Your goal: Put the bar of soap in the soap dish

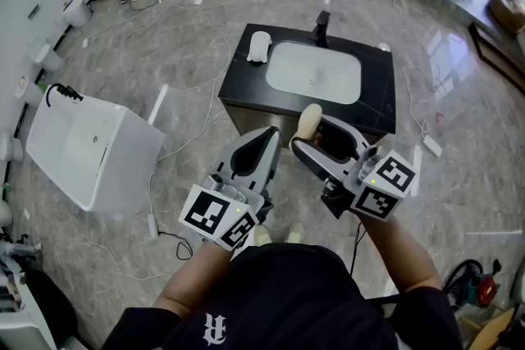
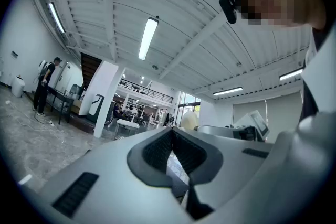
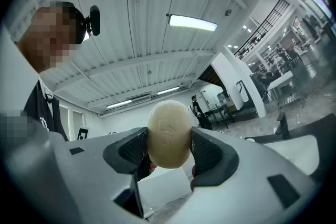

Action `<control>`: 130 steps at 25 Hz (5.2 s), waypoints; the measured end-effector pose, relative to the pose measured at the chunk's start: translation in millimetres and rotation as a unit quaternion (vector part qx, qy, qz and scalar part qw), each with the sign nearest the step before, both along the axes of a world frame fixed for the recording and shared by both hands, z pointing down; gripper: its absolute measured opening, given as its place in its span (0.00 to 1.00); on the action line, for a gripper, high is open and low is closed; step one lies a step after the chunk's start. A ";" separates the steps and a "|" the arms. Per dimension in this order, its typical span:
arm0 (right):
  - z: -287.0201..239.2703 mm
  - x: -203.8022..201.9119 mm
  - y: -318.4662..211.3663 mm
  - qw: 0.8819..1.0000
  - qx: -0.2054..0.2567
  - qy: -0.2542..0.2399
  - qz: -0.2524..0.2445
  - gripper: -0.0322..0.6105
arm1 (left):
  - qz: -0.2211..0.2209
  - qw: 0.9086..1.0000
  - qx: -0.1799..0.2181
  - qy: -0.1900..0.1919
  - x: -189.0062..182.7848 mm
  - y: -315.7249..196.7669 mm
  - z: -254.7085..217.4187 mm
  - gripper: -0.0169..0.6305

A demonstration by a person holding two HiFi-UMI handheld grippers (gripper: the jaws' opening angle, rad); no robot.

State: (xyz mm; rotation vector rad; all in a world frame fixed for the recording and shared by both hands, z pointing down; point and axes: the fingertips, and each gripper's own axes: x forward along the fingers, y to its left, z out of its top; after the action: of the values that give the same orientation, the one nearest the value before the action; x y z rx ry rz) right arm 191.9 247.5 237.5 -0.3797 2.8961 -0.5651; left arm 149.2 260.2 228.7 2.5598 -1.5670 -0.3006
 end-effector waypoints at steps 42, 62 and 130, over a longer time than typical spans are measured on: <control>35.2 -133.1 -146.8 0.996 -0.088 -0.004 0.019 0.45 | -0.037 0.999 0.001 -0.005 -144.6 -136.0 34.4 0.04; 91.8 -209.9 -303.3 0.987 -0.131 0.025 0.088 0.45 | -0.008 1.000 -0.018 -0.003 -232.6 -284.8 76.8 0.04; 420.8 -267.0 -539.6 0.846 -0.244 0.328 0.342 0.46 | 0.175 0.976 -0.132 -0.014 -290.7 -567.8 275.8 0.04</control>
State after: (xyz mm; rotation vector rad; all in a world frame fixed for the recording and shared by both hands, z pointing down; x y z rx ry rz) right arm -75.0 -292.0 658.4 -1.9081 2.7736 -1.1960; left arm -141.5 -307.7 504.5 2.5672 -1.0487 -0.0154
